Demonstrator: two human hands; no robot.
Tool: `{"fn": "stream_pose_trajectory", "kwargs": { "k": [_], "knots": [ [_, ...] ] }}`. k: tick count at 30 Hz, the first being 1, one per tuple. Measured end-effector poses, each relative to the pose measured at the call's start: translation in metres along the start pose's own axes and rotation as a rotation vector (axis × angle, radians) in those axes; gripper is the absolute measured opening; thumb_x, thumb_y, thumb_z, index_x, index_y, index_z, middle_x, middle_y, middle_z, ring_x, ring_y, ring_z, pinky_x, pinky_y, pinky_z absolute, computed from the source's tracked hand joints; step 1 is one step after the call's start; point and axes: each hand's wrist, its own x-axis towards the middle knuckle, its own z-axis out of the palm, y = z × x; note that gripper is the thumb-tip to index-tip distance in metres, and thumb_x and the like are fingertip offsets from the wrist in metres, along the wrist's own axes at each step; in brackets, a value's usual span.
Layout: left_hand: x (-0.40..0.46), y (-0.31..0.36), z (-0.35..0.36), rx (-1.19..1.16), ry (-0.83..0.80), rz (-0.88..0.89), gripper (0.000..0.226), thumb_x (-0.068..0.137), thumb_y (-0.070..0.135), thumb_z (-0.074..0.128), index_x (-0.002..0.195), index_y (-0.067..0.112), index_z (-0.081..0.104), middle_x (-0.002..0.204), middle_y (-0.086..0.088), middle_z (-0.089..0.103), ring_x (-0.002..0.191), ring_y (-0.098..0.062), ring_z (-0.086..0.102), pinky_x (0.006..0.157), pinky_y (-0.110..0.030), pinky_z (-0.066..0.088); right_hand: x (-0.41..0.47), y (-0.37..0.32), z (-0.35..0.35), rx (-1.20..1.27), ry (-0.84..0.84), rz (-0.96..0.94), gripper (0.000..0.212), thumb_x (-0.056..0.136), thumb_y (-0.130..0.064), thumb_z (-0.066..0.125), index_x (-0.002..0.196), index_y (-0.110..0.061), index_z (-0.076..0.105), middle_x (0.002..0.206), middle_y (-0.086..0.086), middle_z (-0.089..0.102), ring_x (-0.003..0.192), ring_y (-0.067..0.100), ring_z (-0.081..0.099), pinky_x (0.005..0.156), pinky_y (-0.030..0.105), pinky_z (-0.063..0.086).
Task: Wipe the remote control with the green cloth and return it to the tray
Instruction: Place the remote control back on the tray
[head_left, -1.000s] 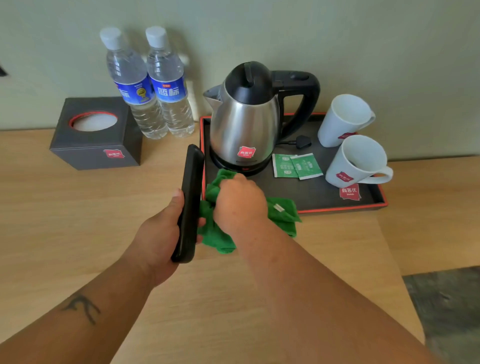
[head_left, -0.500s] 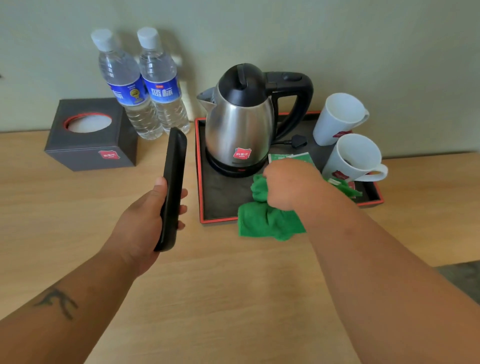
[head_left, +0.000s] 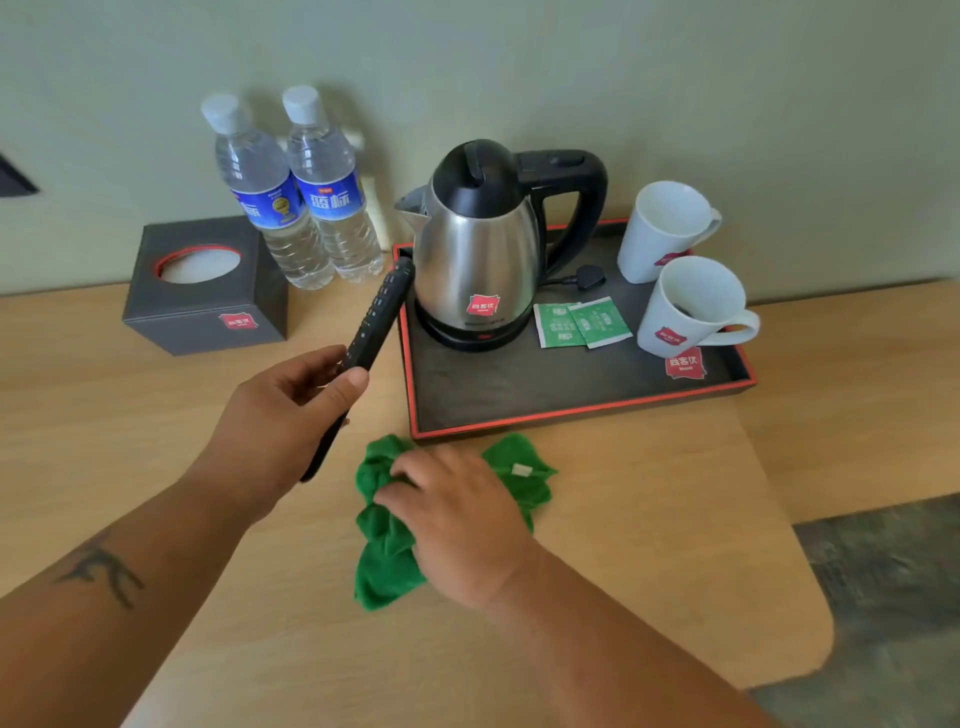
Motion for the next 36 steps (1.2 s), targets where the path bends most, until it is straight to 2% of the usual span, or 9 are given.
{"fn": "stream_pose_trajectory", "kwargs": {
  "k": [4, 8, 10, 13, 17, 21, 25, 30, 36],
  "knots": [
    [0.002, -0.002, 0.005, 0.106, -0.052, 0.067, 0.051, 0.076, 0.026, 0.081, 0.125, 0.025, 0.067, 0.087, 0.029, 0.074, 0.069, 0.014, 0.065, 0.059, 0.0, 0.044, -0.013, -0.001, 0.019, 0.062, -0.108, 0.078, 0.046, 0.074, -0.028, 0.071, 0.119, -0.021, 0.063, 0.114, 0.003, 0.058, 0.1, 0.029, 0.055, 0.084, 0.047, 0.048],
    [0.008, 0.0, 0.016, 0.371, -0.144, 0.167, 0.054, 0.071, 0.035, 0.085, 0.121, 0.034, 0.067, 0.085, 0.039, 0.068, 0.083, 0.028, 0.057, 0.068, 0.008, 0.036, -0.011, 0.012, 0.023, 0.109, -0.097, 0.148, 0.049, 0.078, -0.043, 0.062, 0.123, -0.024, 0.06, 0.115, 0.0, 0.059, 0.102, 0.026, 0.055, 0.089, 0.045, 0.048],
    [0.014, 0.003, 0.022, 0.478, -0.181, 0.225, 0.053, 0.071, 0.036, 0.085, 0.12, 0.038, 0.066, 0.078, 0.04, 0.067, 0.077, 0.03, 0.055, 0.066, 0.007, 0.035, -0.01, 0.017, 0.024, 0.122, -0.089, 0.153, 0.048, 0.079, -0.045, 0.059, 0.122, -0.023, 0.06, 0.113, 0.001, 0.06, 0.101, 0.026, 0.055, 0.09, 0.045, 0.047],
    [0.025, 0.006, 0.03, 0.607, -0.218, 0.286, 0.057, 0.072, 0.039, 0.084, 0.126, 0.037, 0.065, 0.092, 0.025, 0.068, 0.068, 0.027, 0.053, 0.061, 0.003, 0.037, -0.02, 0.024, 0.024, 0.11, -0.065, 0.131, 0.047, 0.079, -0.046, 0.059, 0.121, -0.023, 0.061, 0.11, 0.001, 0.06, 0.1, 0.026, 0.055, 0.088, 0.044, 0.047],
    [0.041, 0.008, 0.039, 0.716, -0.301, 0.336, 0.057, 0.076, 0.032, 0.08, 0.13, 0.037, 0.062, 0.085, 0.025, 0.064, 0.059, 0.018, 0.055, 0.055, -0.001, 0.037, -0.027, 0.03, 0.025, 0.09, -0.042, 0.099, 0.047, 0.077, -0.046, 0.06, 0.118, -0.022, 0.062, 0.106, 0.001, 0.059, 0.096, 0.026, 0.055, 0.085, 0.042, 0.046],
    [0.059, 0.01, 0.048, 0.814, -0.389, 0.413, 0.064, 0.075, 0.03, 0.078, 0.135, 0.038, 0.057, 0.112, 0.013, 0.069, 0.073, 0.005, 0.053, 0.065, 0.0, 0.034, -0.026, 0.032, 0.025, 0.052, -0.043, 0.086, 0.048, 0.077, -0.048, 0.059, 0.116, -0.021, 0.061, 0.103, 0.002, 0.057, 0.095, 0.027, 0.053, 0.084, 0.043, 0.044],
    [0.074, 0.011, 0.059, 0.856, -0.451, 0.463, 0.065, 0.076, 0.032, 0.078, 0.137, 0.035, 0.056, 0.118, 0.01, 0.07, 0.085, 0.001, 0.051, 0.069, 0.002, 0.033, -0.026, 0.032, 0.025, 0.023, -0.03, 0.076, 0.049, 0.076, -0.048, 0.06, 0.115, -0.02, 0.062, 0.102, 0.003, 0.057, 0.093, 0.028, 0.053, 0.084, 0.042, 0.043],
    [0.084, 0.008, 0.07, 0.904, -0.496, 0.501, 0.066, 0.077, 0.041, 0.077, 0.139, 0.037, 0.054, 0.133, 0.011, 0.065, 0.119, -0.011, 0.059, 0.096, -0.021, 0.042, -0.028, 0.031, 0.028, 0.006, -0.003, 0.081, 0.049, 0.075, -0.048, 0.061, 0.115, -0.019, 0.063, 0.102, 0.003, 0.058, 0.093, 0.028, 0.053, 0.089, 0.043, 0.04],
    [0.083, 0.005, 0.088, 0.888, -0.514, 0.565, 0.068, 0.075, 0.045, 0.076, 0.139, 0.037, 0.054, 0.133, 0.012, 0.065, 0.122, -0.01, 0.059, 0.101, -0.026, 0.045, -0.027, 0.031, 0.029, -0.003, 0.011, 0.089, 0.048, 0.075, -0.047, 0.061, 0.114, -0.019, 0.063, 0.101, 0.003, 0.058, 0.093, 0.028, 0.052, 0.094, 0.043, 0.037]
  ]
}}
